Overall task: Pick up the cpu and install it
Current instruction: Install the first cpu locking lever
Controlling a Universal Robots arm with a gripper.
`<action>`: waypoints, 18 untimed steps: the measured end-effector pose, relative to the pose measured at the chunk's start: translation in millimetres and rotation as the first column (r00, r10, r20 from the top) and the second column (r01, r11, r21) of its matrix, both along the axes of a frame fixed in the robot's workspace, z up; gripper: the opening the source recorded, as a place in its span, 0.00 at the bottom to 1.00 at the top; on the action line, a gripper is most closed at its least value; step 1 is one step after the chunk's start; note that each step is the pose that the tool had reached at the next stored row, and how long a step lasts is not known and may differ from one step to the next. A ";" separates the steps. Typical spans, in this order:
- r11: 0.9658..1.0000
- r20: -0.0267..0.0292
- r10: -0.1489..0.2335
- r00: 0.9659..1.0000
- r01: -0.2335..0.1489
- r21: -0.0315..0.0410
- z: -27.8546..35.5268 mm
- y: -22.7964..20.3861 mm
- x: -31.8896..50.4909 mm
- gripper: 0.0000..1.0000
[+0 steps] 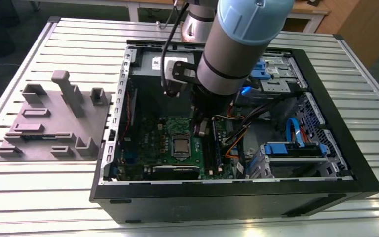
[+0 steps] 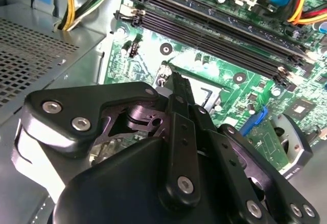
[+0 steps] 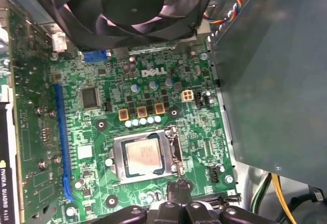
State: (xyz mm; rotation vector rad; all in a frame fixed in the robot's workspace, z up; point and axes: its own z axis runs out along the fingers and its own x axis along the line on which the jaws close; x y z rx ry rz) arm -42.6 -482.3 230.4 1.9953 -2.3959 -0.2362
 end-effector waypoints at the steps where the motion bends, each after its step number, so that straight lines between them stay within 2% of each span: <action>1: 1.000 0.000 0.002 1.000 -0.002 -0.002 -0.1 -0.2 -0.3 0.10; 2: 1.000 0.001 0.004 1.000 -0.004 -0.005 -0.1 -0.4 -0.6 0.10; 6: 1.000 0.001 0.011 1.000 -0.011 -0.022 -0.9 -0.6 -1.2 0.10; 10: 1.000 0.001 0.018 1.000 -0.018 -0.024 -2.5 -1.6 -1.6 0.10; 15: 0.999 0.001 0.025 1.000 -0.025 -0.024 -6.3 -5.7 -1.6 0.10; 18: 0.999 0.001 0.027 1.000 -0.027 -0.024 -7.2 -9.9 -1.9 0.10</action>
